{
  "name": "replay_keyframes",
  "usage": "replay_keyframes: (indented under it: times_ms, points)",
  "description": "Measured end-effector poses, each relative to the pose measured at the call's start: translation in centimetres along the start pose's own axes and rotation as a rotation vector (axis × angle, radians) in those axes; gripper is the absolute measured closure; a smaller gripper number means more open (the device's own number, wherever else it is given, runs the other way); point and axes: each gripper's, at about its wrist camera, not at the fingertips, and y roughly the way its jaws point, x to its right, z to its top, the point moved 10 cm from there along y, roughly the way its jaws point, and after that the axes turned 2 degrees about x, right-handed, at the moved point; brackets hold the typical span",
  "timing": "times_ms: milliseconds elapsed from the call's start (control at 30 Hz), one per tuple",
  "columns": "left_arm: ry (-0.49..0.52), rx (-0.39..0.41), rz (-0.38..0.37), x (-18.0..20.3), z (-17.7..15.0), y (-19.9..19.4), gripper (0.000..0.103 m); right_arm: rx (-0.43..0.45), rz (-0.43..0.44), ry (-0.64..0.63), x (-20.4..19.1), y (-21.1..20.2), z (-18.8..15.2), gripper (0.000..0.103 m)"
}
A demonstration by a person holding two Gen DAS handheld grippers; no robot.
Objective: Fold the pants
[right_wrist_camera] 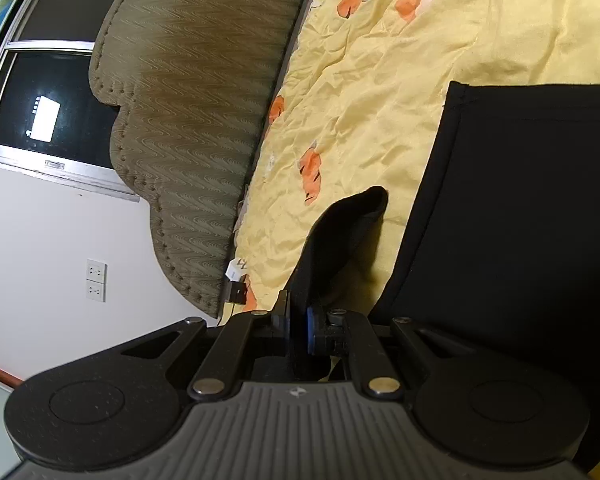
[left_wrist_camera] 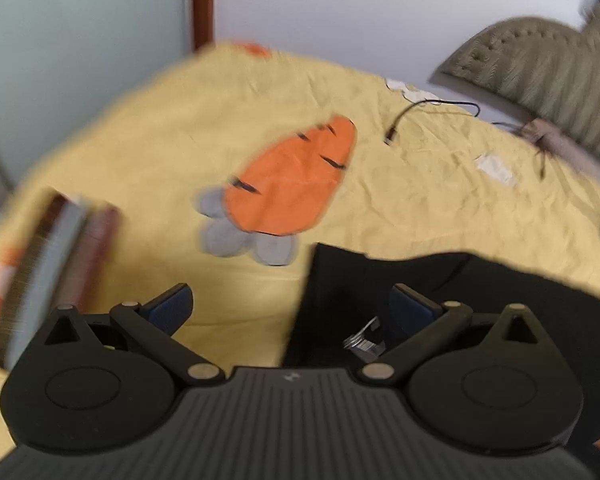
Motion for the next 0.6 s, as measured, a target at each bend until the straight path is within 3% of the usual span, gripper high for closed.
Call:
replay_keyframes:
  times_ms: [67, 133, 300, 467, 533, 600]
  points:
    - [-0.127, -0.099, -0.072, -0.2, 0.0, 2.2, 0.000, 0.001, -0.013, -0.006, 0.1, 0.0, -0.1, 0.096]
    - [-0.211, -0.113, -0.104, -0.3, 0.3, 3.3, 0.000, 0.003, -0.021, -0.016, 0.1, 0.0, -0.2, 0.096]
    - [-0.156, -0.137, -0.038, -0.5, 0.6, 5.1, 0.000, 0.008, -0.039, -0.028, -0.1, 0.4, -0.1, 0.096]
    - [-0.328, -0.141, -0.223, -0.3, 1.4, 4.6, 0.004, 0.006, -0.050, -0.041, -0.1, 0.6, -0.1, 0.096]
    - [-0.341, -0.155, -0.287, 0.7, 1.7, 4.3, 0.007, 0.008, -0.054, -0.039, 0.0, 0.7, 0.0, 0.096]
    - [-0.318, -0.171, -0.294, 1.3, 1.6, 4.6, 0.007, 0.006, -0.058, -0.039, 0.1, 0.8, 0.0, 0.096]
